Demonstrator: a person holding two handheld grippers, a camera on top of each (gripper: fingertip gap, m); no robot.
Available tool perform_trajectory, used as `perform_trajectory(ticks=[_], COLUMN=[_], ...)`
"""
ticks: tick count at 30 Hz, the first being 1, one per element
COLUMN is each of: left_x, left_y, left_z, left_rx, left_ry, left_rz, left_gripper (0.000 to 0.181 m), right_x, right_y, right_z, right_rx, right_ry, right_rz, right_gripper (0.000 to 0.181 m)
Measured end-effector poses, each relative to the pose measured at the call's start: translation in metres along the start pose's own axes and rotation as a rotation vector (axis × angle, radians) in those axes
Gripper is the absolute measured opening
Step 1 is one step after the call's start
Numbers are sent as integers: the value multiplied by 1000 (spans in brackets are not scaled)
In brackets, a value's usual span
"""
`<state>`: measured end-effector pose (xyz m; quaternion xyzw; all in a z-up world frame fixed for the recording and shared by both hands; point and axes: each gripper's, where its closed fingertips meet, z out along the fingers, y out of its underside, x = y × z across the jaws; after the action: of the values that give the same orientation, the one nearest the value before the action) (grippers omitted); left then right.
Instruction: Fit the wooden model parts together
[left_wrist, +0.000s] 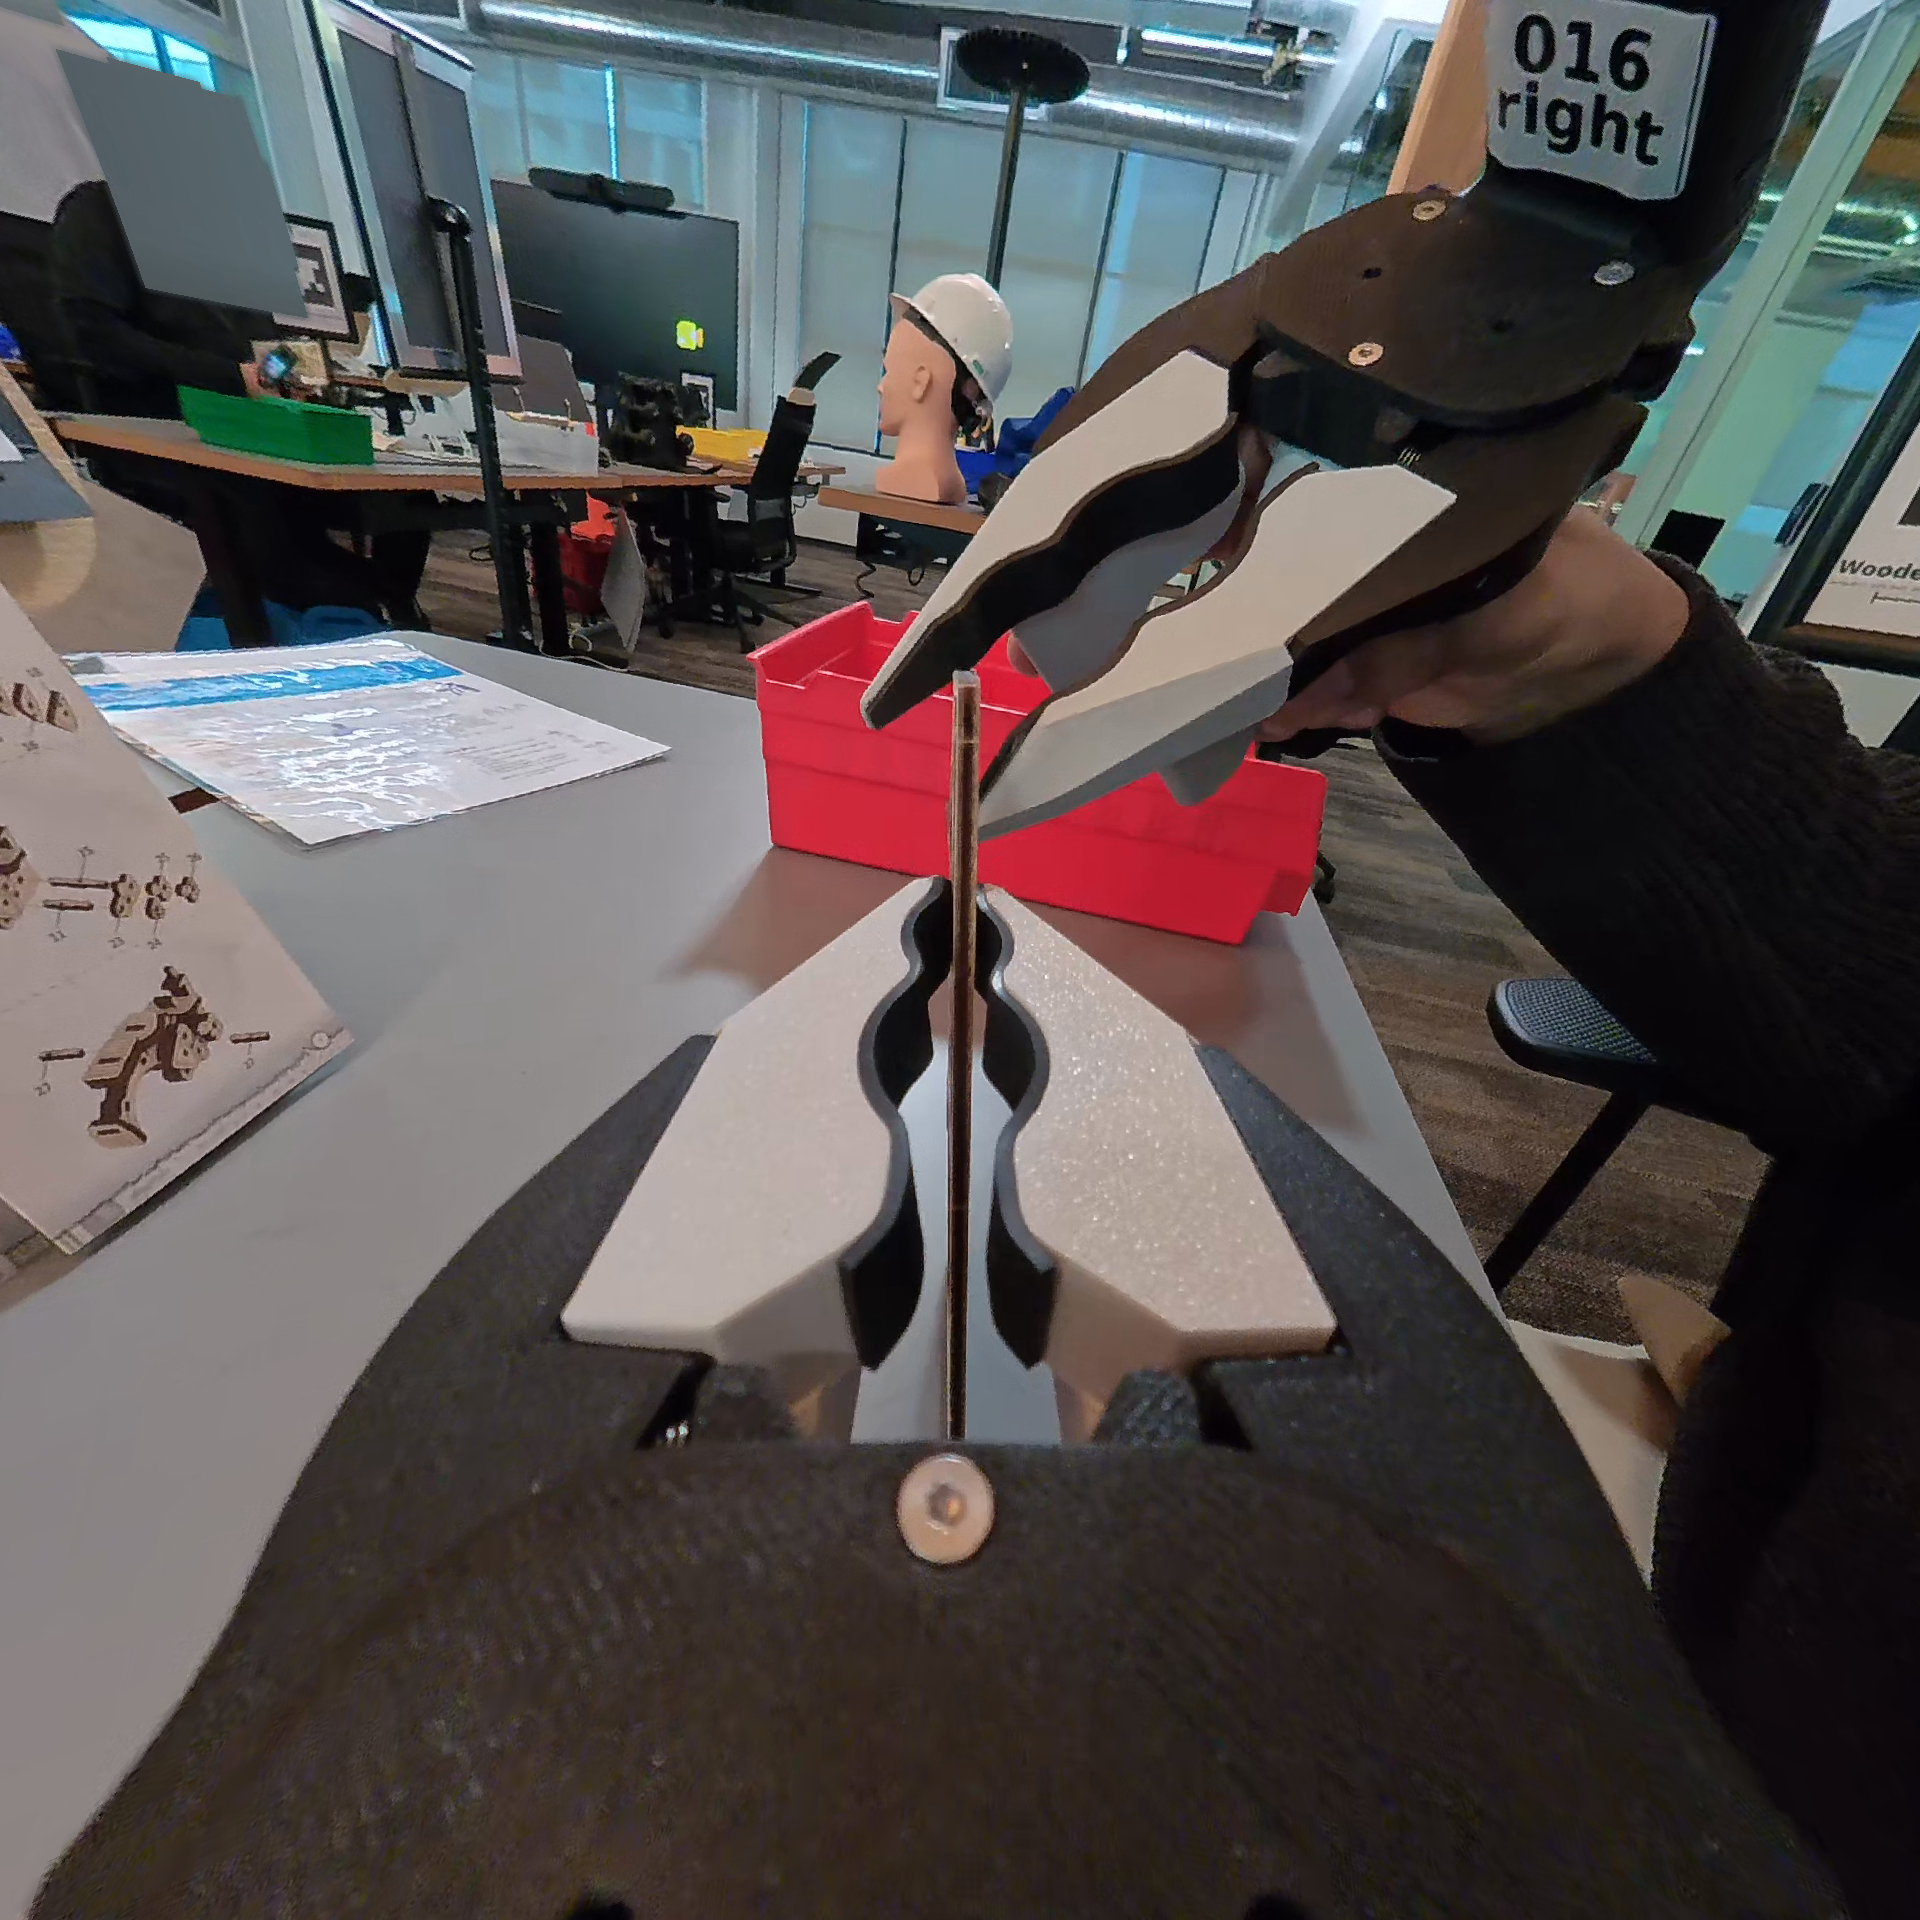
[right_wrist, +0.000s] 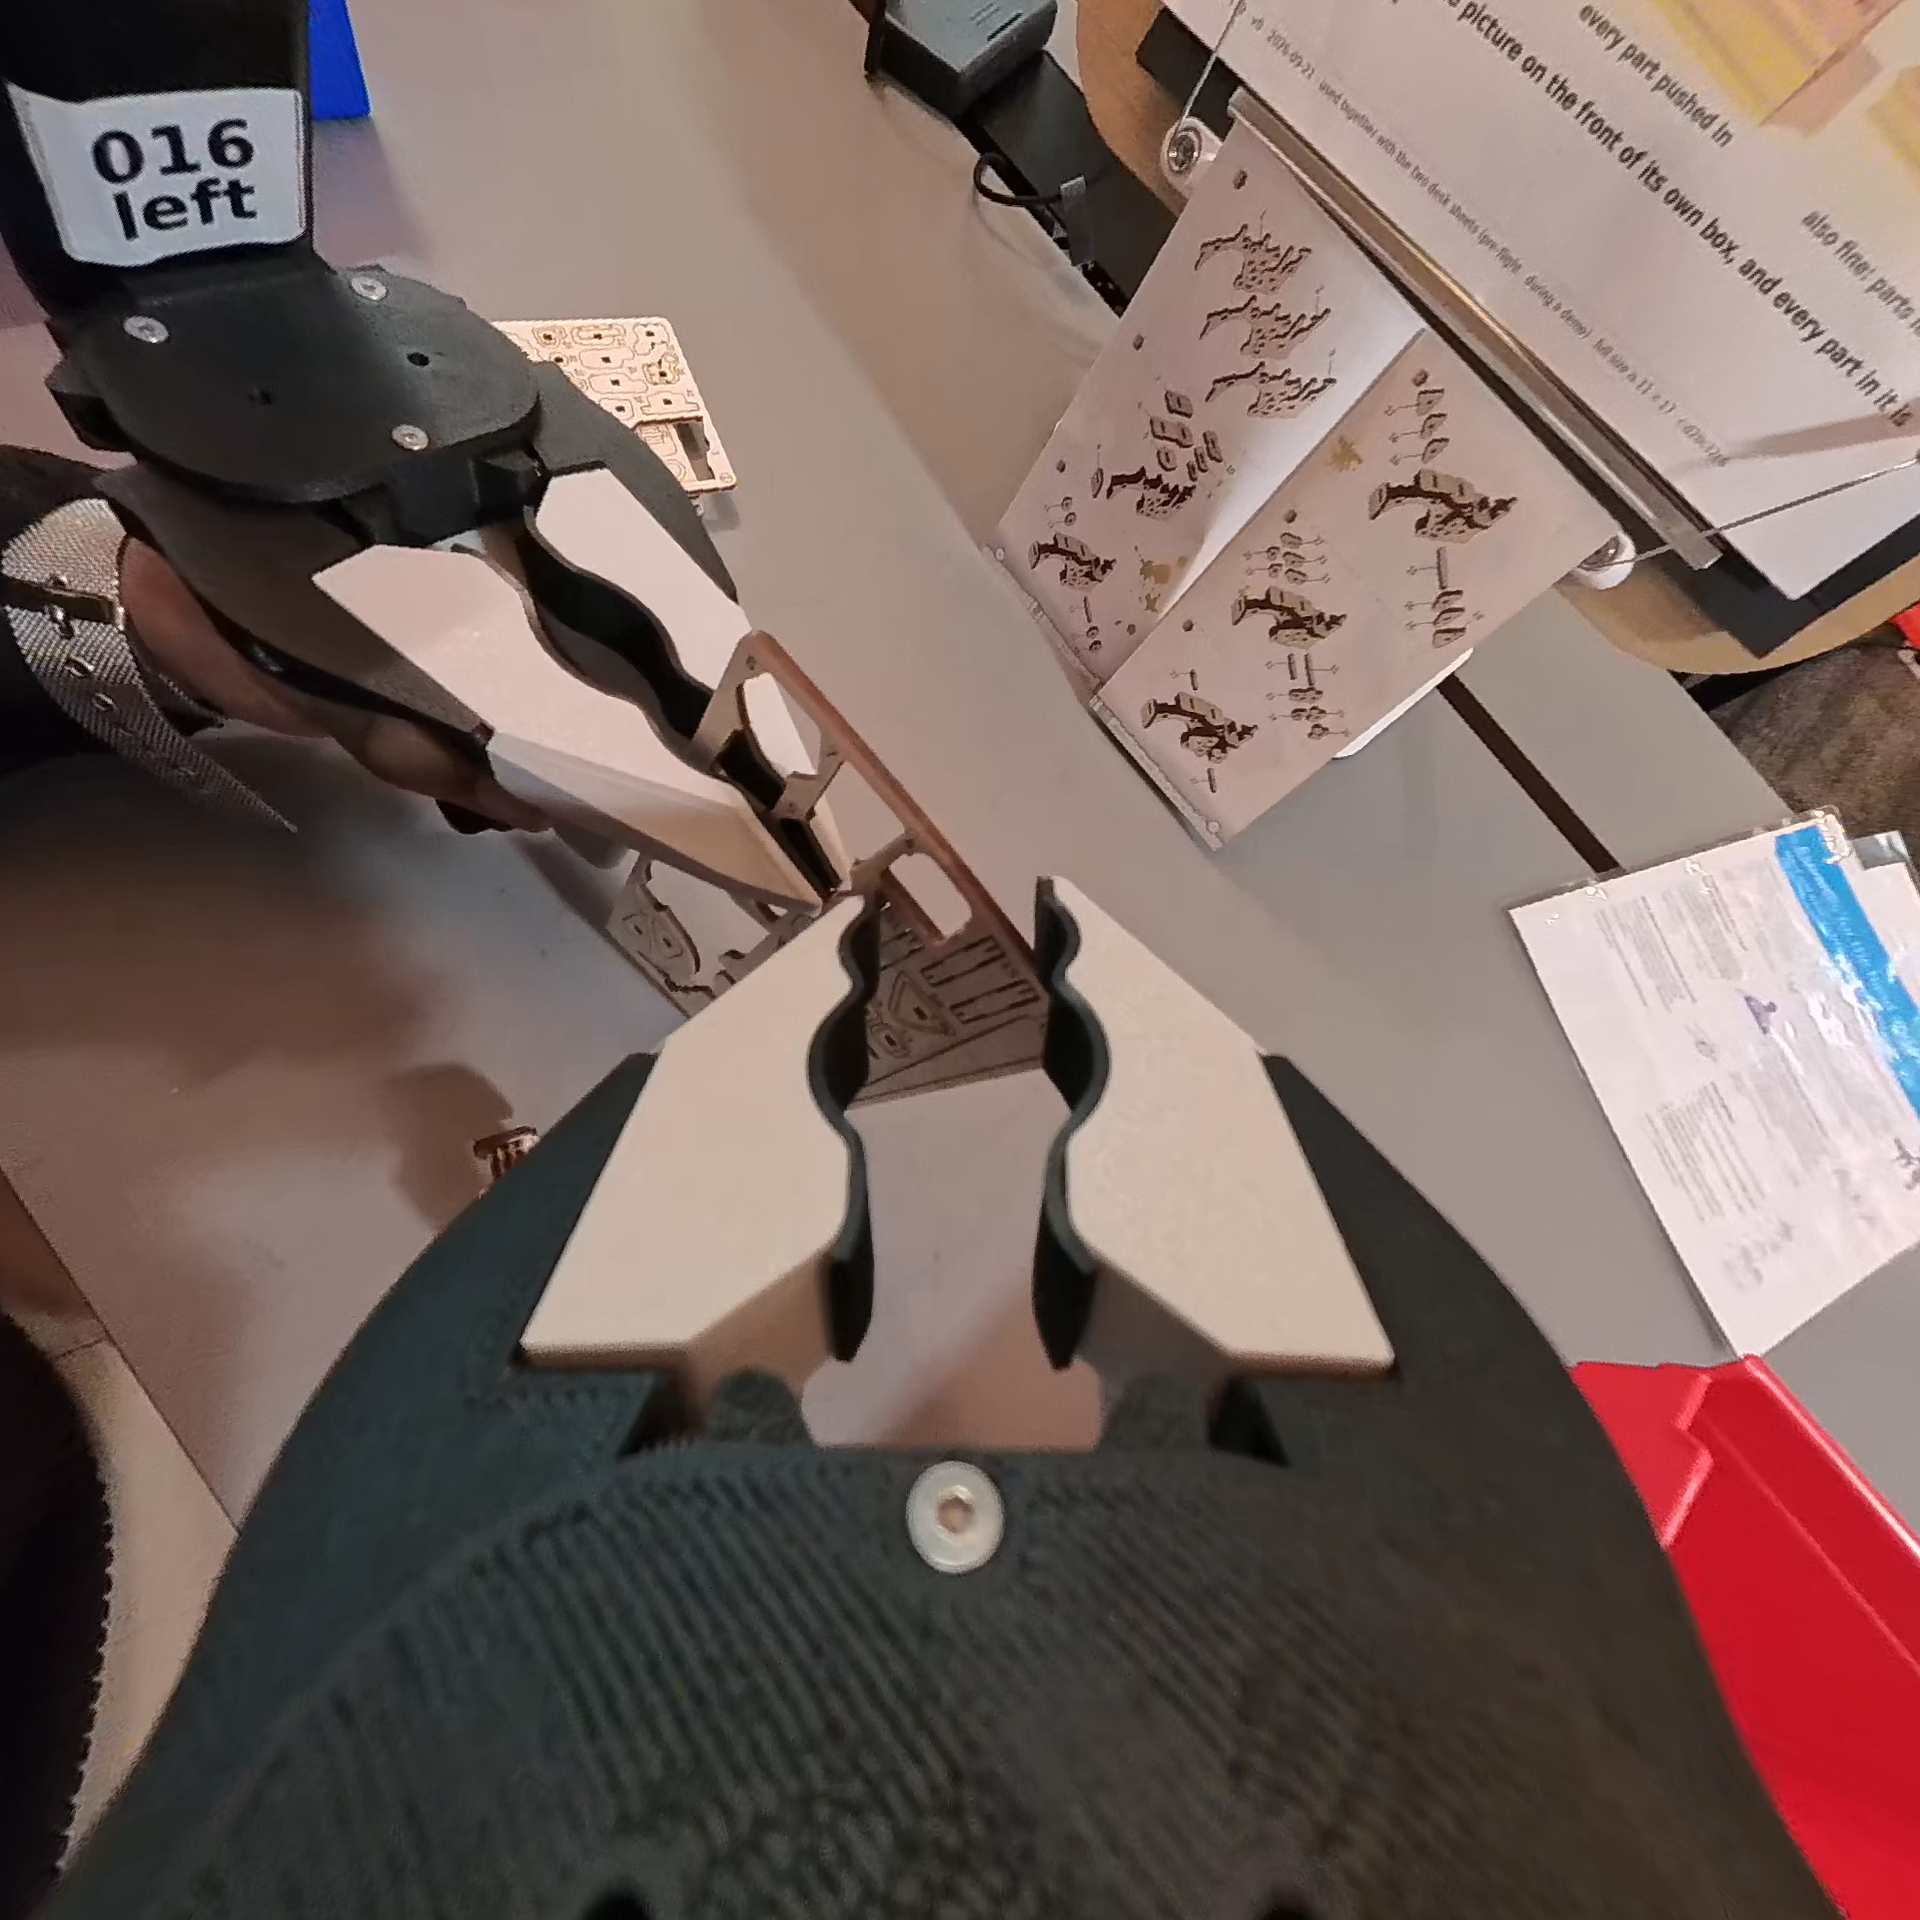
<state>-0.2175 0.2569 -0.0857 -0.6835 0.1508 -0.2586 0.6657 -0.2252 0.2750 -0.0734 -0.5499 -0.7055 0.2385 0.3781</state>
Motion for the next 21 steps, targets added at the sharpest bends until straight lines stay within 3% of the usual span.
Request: perform_trajectory(ticks=[1,14,21], left_x=[0,-4,-11], left_y=[0,0,1], left_z=[0,-1,-4], left_rx=[1,18,34], left_ry=[0,23,17], left_rz=[-3,-54,-91], left_gripper=[0,0,0], right_x=[0,3,12], right_y=[0,-1,-14], right_z=[0,1,-10], right_rx=[-2,-4,89], right_ry=[3,64,99], right_rz=[-2,-66,-64], right_gripper=[29,34,38])
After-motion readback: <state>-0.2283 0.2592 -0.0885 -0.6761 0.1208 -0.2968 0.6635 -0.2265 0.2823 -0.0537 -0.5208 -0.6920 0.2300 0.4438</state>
